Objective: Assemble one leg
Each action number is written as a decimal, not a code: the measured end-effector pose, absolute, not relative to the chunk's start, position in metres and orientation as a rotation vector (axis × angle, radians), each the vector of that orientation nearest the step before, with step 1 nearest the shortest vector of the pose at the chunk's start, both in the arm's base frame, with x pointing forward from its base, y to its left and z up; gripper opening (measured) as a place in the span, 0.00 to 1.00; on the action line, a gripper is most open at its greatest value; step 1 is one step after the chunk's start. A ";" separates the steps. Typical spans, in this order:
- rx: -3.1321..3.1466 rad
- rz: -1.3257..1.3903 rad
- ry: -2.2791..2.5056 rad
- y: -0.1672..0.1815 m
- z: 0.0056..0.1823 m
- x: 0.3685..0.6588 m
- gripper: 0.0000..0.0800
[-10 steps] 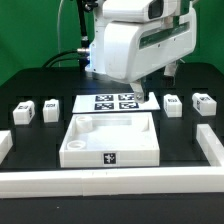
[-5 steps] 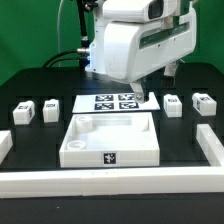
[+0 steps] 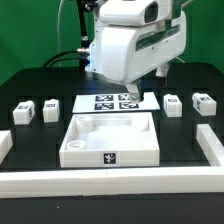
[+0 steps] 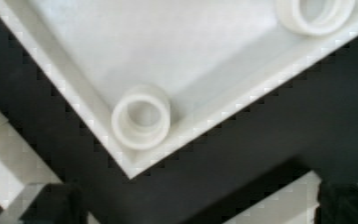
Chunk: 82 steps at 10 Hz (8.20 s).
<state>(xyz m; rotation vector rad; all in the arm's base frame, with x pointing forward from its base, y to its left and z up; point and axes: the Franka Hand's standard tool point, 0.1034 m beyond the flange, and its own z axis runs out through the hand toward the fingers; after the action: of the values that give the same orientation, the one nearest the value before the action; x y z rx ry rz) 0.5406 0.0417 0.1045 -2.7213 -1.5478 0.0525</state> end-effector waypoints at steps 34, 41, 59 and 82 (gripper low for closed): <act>-2.244 0.201 -2.027 0.002 0.018 0.421 0.11; -2.245 0.200 -2.026 0.001 0.018 0.421 0.08; -2.193 0.071 -2.109 0.080 0.018 0.484 0.08; -2.858 0.093 -1.137 0.073 0.053 0.447 0.81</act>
Offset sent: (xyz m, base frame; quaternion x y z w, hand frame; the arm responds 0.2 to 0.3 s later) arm 0.0000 0.0000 0.0000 0.0000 0.0000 0.0000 1.0000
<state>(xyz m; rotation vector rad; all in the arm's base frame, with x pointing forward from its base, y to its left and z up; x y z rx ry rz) 0.4473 0.0725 0.0526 -2.8580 -1.1370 0.0931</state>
